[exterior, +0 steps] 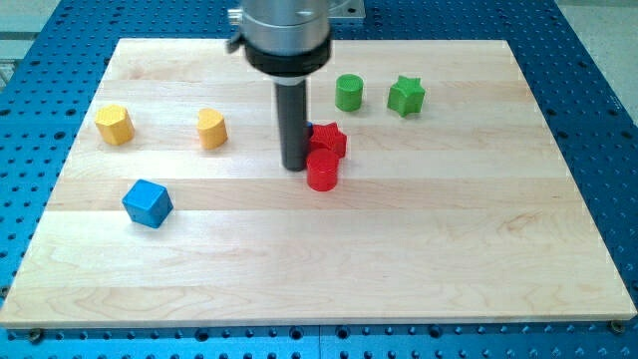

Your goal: Place the triangle to the left of the green circle

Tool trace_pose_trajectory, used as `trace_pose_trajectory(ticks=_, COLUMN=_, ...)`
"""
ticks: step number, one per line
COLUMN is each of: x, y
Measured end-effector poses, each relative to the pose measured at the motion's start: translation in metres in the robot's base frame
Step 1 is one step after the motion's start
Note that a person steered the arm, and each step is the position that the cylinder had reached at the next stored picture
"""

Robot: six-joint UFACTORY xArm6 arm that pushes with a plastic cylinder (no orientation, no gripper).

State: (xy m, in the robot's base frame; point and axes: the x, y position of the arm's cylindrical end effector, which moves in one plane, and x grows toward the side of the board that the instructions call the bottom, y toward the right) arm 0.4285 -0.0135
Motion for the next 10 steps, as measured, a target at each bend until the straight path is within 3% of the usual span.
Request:
trace_pose_trajectory(ticks=1, x=-0.030, y=0.005)
trace_pose_trajectory(ticks=3, x=0.024, y=-0.040)
trace_pose_trajectory(ticks=4, x=-0.016, y=-0.052)
trace_pose_trajectory(ticks=6, x=-0.052, y=-0.045)
trace_pose_trajectory(ticks=7, x=-0.054, y=-0.041)
trace_pose_trajectory(ticks=8, x=-0.010, y=-0.026)
trace_pose_trajectory(ticks=10, x=-0.051, y=-0.008)
